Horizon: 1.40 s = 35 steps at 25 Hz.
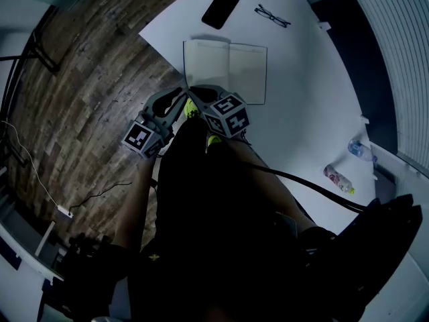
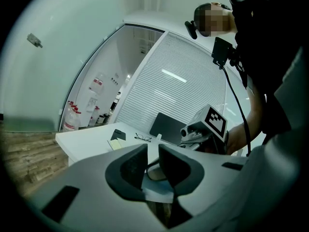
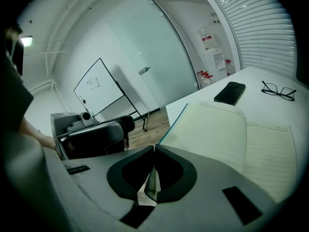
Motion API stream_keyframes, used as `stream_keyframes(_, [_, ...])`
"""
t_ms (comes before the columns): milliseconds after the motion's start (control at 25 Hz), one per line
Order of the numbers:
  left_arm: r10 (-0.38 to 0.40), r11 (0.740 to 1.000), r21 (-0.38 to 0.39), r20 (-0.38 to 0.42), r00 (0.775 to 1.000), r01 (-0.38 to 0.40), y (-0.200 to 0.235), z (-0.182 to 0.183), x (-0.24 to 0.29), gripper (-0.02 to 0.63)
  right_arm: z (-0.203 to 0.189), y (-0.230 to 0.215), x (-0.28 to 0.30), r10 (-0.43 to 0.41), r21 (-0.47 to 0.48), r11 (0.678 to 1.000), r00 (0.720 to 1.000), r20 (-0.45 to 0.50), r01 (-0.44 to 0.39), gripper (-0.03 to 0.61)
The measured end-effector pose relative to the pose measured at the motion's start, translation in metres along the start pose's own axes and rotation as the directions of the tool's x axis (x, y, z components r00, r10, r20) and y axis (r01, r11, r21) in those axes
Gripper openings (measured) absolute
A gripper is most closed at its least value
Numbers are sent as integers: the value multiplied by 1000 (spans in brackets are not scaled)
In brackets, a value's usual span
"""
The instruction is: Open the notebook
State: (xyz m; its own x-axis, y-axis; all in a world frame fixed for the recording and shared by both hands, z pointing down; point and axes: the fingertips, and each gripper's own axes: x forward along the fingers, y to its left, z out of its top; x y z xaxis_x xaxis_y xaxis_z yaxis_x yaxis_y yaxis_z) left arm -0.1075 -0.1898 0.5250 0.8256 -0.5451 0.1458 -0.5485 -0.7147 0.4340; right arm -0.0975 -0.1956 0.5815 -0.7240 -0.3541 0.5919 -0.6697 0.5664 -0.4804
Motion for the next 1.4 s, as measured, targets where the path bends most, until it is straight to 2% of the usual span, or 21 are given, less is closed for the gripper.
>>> stream_keyframes(600, [34, 999, -39, -9, 999, -35, 15, -12, -9, 64, -20, -6, 27, 12, 22, 1000, 998, -67, -10, 17])
stream_keyframes(1400, [38, 998, -60, 10, 999, -37, 24, -21, -8, 64, -37, -16, 40, 16, 69, 998, 995, -99, -9, 15])
